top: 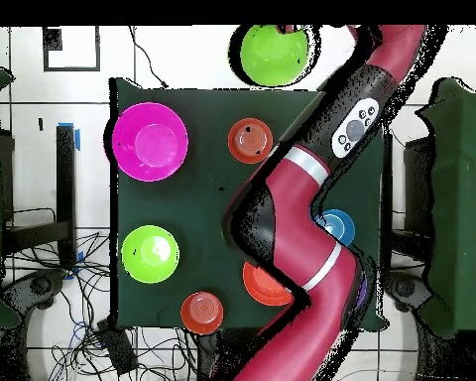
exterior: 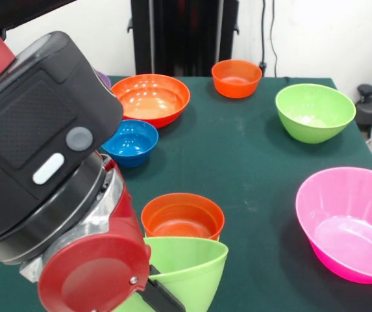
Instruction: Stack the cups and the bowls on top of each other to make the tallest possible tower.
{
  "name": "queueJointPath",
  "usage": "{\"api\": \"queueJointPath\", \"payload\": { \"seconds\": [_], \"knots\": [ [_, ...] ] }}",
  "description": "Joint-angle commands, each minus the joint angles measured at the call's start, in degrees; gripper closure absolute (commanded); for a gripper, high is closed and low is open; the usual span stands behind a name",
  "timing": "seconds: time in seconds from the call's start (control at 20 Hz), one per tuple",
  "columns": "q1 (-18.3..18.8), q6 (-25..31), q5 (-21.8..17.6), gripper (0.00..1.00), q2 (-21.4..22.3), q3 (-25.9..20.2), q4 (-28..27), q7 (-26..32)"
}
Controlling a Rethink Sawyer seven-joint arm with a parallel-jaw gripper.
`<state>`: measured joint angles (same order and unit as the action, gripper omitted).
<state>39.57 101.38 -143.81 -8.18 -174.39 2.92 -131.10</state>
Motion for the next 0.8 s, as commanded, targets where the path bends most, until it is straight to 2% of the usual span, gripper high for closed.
{"api": "queueJointPath", "payload": {
  "seconds": [0.05, 0.25, 0.6, 0.8],
  "knots": [
    [-2.5, 5.1, -5.2, 1.0, 1.1, -0.4, -9.9, -10.2],
    [-3.0, 4.2, -4.6, 1.0, 1.0, -0.1, -9.9, -11.5],
    [-2.9, 3.2, -4.1, 1.0, 1.0, -0.4, -10.1, -9.7],
    [-2.4, 4.6, -5.0, 1.0, 1.9, 1.8, -9.0, -8.6]
  ]
}}
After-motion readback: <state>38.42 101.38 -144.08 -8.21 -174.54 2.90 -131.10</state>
